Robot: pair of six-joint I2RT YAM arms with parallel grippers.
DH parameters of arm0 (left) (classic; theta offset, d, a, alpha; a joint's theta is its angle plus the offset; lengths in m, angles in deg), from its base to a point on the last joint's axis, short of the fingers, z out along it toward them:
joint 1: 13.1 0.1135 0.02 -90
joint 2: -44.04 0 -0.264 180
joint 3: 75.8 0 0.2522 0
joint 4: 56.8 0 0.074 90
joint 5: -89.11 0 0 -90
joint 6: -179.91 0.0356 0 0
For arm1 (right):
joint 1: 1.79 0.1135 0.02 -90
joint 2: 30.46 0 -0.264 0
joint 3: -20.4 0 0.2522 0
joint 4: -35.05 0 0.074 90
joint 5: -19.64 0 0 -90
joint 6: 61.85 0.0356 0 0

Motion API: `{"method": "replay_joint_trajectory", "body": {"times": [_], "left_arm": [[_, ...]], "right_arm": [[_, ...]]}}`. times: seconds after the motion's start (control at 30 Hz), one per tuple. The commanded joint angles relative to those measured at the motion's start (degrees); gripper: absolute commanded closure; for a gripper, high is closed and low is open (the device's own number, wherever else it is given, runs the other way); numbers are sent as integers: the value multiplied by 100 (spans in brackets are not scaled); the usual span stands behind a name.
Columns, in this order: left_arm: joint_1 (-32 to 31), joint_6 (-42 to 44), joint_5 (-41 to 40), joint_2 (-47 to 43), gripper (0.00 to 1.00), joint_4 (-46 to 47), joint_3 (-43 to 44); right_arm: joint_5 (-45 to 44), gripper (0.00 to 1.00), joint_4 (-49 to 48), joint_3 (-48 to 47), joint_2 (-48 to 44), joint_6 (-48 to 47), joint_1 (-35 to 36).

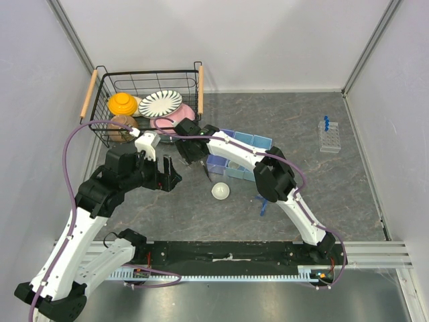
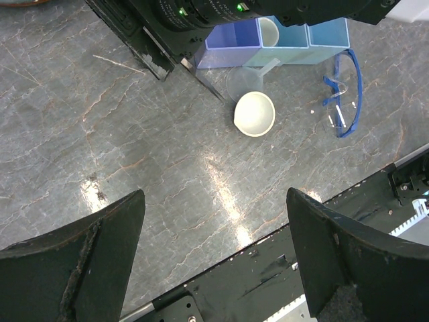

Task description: Organize the chemistry lab equipment

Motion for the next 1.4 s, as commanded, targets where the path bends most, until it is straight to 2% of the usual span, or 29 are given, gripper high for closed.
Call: {"method": "replay_joint_trajectory", "body": {"times": [0.0, 0.37, 0.47, 0.5, 0.6, 0.8, 1.07, 1.37], "left_arm": [[-1, 152, 43, -22, 8, 196, 76], [-1, 125, 52, -109, 8, 179, 76], [-10, 143, 35, -110, 8, 161, 85], [-1, 143, 35, -92, 8, 161, 85], [-1, 152, 43, -101, 8, 161, 76], [-10, 117, 70, -92, 8, 161, 85], [-10, 99, 61, -92, 8, 161, 94], [-1, 29, 43, -171, 8, 91, 173]], "right_arm": [[-276, 31, 201, 210, -283, 47, -3], [-215, 34, 8, 280, -222, 126, 23], [-206, 43, -1, 236, -222, 135, 50], [-206, 51, -1, 219, -231, 135, 58], [-223, 65, -1, 245, -248, 144, 76], [-338, 74, 69, 429, -424, 144, 146], [-531, 74, 113, 1009, -1276, 197, 374], [-601, 74, 209, 1142, -1971, 285, 436]]}}
